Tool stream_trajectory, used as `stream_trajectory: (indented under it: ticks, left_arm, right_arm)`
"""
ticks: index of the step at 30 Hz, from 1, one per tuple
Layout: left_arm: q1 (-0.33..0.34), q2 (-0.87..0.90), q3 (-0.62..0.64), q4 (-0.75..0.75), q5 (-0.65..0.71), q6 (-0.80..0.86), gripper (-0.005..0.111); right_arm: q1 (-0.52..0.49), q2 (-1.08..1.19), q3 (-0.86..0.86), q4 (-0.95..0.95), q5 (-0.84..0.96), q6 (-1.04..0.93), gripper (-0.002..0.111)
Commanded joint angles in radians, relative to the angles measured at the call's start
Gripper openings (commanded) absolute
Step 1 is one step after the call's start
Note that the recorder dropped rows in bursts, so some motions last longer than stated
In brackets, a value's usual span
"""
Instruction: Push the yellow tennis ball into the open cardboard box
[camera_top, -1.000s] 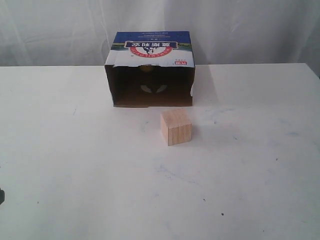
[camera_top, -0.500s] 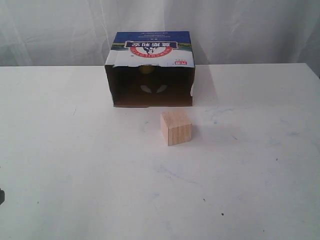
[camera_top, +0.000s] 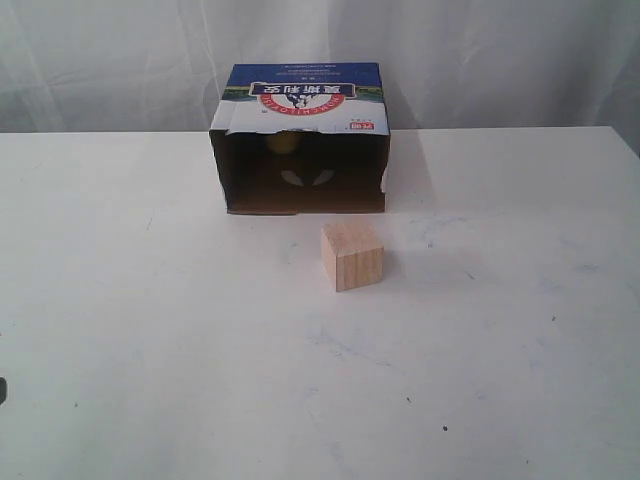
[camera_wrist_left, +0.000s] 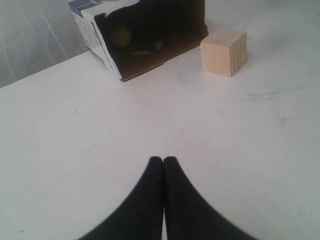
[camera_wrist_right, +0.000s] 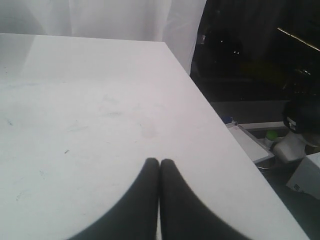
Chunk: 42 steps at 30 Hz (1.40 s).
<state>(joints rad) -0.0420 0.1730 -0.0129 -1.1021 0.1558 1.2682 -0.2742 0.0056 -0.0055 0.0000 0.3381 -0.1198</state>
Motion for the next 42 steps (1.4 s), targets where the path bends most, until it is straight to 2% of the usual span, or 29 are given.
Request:
stream_trajectory:
  ticks: [1,3,4,6,8,10,11,12,14,17,21,24,27,29,30,31,33,36,42]
  left_arm:
    - [0.002,-0.005,-0.008,-0.015,-0.026,0.031,0.000]
    - [0.002,-0.005,-0.038,0.074,-0.026,-0.009,0.000]
    - [0.002,-0.005,-0.065,0.228,-0.017,-0.109,0.000]
    - [0.002,-0.005,-0.125,0.559,0.025,-0.445,0.000]
    - [0.002,-0.001,-0.166,0.957,0.063,-0.986,0.000]
    - [0.002,0.004,-0.168,1.212,0.103,-1.413,0.000]
    - [0.002,0.004,-0.160,1.287,0.132,-1.577,0.000]
    - [0.002,0.004,-0.151,1.318,0.154,-1.670,0.000]
    - [0.002,0.004,-0.120,1.322,0.177,-1.772,0.000]
    - [0.002,0.004,-0.058,1.326,0.164,-1.778,0.000]
    - [0.024,-0.055,0.013,1.326,0.103,-1.660,0.000]
    - [0.094,-0.125,0.013,1.323,0.062,-1.626,0.000]
    - [0.169,-0.173,0.013,1.313,0.078,-1.600,0.000]
    - [0.169,-0.173,0.013,1.316,0.154,-1.596,0.000]
    - [0.169,-0.173,0.013,1.314,0.211,-1.538,0.000]
    - [0.169,-0.173,0.013,1.319,0.215,-1.468,0.000]
    - [0.169,-0.173,0.013,1.312,0.214,-1.465,0.000]
    - [0.169,-0.173,0.013,1.195,0.203,-1.415,0.000]
    - [0.169,-0.173,0.013,1.191,0.195,-1.392,0.000]
  right_arm:
    - [-0.005,-0.006,0.005,0.007,-0.002,-0.011,0.000]
    - [-0.005,-0.006,0.005,0.007,-0.002,-0.011,0.000]
    - [-0.005,-0.006,0.005,0.007,-0.002,-0.011,0.000]
    - [-0.005,-0.006,0.005,0.007,-0.002,-0.011,0.000]
    - [-0.005,-0.006,0.005,0.007,-0.002,-0.011,0.000]
    - [-0.005,-0.006,0.005,0.007,-0.002,-0.011,0.000]
    - [-0.005,-0.006,0.005,0.007,-0.002,-0.011,0.000]
    - [-0.005,-0.006,0.005,0.007,-0.002,-0.011,0.000]
    - [-0.005,-0.006,0.005,0.007,-0.002,-0.011,0.000]
    - [-0.005,-0.006,0.005,0.007,-0.002,-0.011,0.000]
    - [-0.005,-0.006,0.005,0.007,-0.002,-0.011,0.000]
    - [-0.005,-0.006,0.005,0.007,-0.002,-0.011,0.000]
    - [-0.005,-0.006,0.005,0.007,-0.002,-0.011,0.000]
    - [-0.005,-0.006,0.005,0.007,-0.002,-0.011,0.000]
    - [-0.005,-0.006,0.005,0.007,0.001,-0.011,0.000]
    - [-0.005,-0.006,0.005,0.007,0.001,-0.011,0.000]
    - [-0.005,-0.006,0.005,0.007,0.001,-0.011,0.000]
    - [-0.005,-0.006,0.005,0.007,0.001,-0.011,0.000]
    - [-0.005,-0.006,0.005,0.000,0.001,-0.006,0.000]
